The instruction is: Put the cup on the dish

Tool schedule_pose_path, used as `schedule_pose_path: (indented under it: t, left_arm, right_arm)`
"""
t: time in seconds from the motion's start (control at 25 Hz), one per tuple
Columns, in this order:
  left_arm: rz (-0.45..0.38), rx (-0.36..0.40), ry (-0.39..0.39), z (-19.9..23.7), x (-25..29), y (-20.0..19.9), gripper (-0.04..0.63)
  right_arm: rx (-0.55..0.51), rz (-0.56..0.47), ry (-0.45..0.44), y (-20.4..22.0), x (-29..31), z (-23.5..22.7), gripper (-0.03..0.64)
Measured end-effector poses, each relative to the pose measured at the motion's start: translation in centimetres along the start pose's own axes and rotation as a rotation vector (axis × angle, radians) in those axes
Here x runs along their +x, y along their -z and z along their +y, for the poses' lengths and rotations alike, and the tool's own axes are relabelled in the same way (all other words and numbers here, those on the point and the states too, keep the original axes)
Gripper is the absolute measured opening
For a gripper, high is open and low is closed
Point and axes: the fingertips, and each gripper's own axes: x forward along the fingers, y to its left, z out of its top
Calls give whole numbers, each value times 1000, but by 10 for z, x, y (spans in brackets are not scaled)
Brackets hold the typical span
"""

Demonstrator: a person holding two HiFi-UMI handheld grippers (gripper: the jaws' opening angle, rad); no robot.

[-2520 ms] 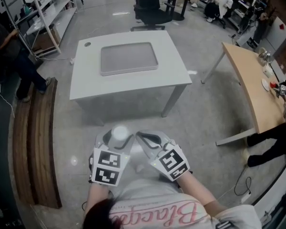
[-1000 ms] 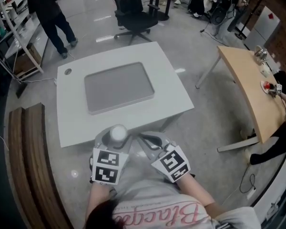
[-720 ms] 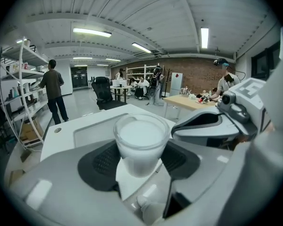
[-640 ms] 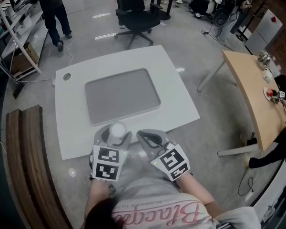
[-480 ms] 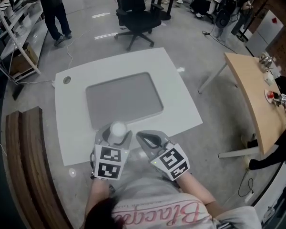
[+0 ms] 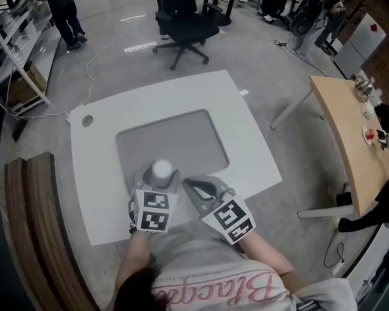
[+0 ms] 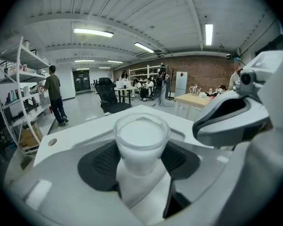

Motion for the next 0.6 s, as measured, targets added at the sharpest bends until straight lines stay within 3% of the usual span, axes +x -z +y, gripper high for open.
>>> schedule_pose_path:
  t: [0.6]
  left_arm:
    - [-31, -3, 7, 14, 78, 7, 258]
  right_arm:
    - [51, 70, -8, 13, 20, -19, 2]
